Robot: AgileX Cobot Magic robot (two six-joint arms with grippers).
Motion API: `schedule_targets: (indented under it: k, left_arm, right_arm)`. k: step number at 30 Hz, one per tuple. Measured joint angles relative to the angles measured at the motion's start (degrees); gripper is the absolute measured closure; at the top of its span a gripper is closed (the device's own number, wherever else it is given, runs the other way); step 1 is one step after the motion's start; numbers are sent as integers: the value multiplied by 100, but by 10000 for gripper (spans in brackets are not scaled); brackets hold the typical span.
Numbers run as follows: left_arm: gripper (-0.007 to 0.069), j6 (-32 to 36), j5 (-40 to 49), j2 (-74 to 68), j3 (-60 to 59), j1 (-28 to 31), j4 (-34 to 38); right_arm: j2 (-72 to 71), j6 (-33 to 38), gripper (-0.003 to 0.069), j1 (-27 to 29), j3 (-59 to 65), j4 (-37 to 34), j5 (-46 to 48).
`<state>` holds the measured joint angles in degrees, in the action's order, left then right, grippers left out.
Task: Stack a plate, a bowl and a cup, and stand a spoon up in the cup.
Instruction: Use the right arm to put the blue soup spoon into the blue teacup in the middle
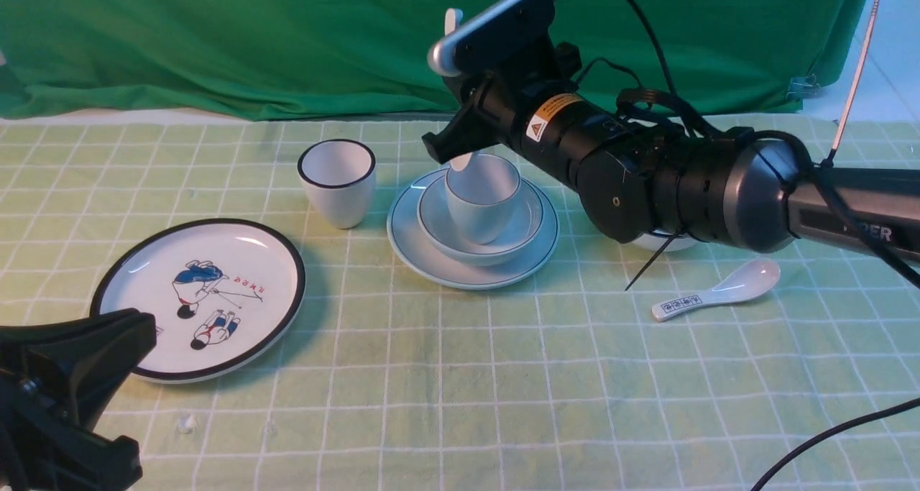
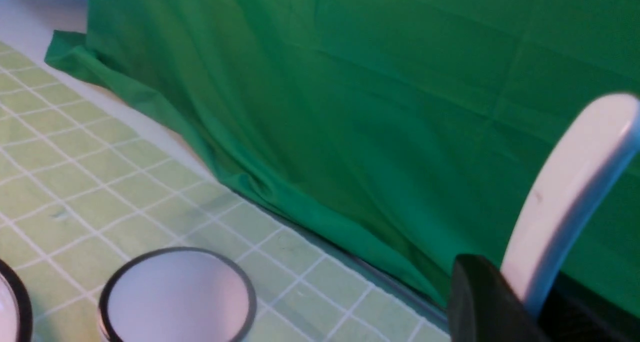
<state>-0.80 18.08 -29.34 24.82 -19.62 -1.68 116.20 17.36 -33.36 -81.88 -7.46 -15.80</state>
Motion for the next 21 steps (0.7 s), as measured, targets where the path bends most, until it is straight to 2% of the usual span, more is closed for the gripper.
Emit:
schedule_targets:
  k: [6, 8, 12, 13, 14, 18, 21]
  left_arm:
    - [608, 0, 0, 0, 0, 0, -5]
    - [608, 0, 0, 0, 0, 0, -5]
    - [608, 0, 0, 0, 0, 0, -5]
    - [608, 0, 0, 0, 0, 0, -5]
    - [608, 0, 0, 0, 0, 0, -5]
    - [608, 0, 0, 0, 0, 0, -5]
    - [608, 0, -5, 0, 0, 0, -80]
  right_arm:
    - [59, -50, 570, 91, 0, -11, 281]
    - [141, -50, 539, 101, 0, -11, 307]
    - [221, -50, 347, 112, 0, -11, 369]
    - [221, -50, 340, 112, 0, -11, 369]
    - [191, -50, 298, 112, 0, -11, 391]
    - [-216, -4, 296, 119, 20, 6, 1112]
    - [-1358, 431, 377, 183, 20, 26, 2237]
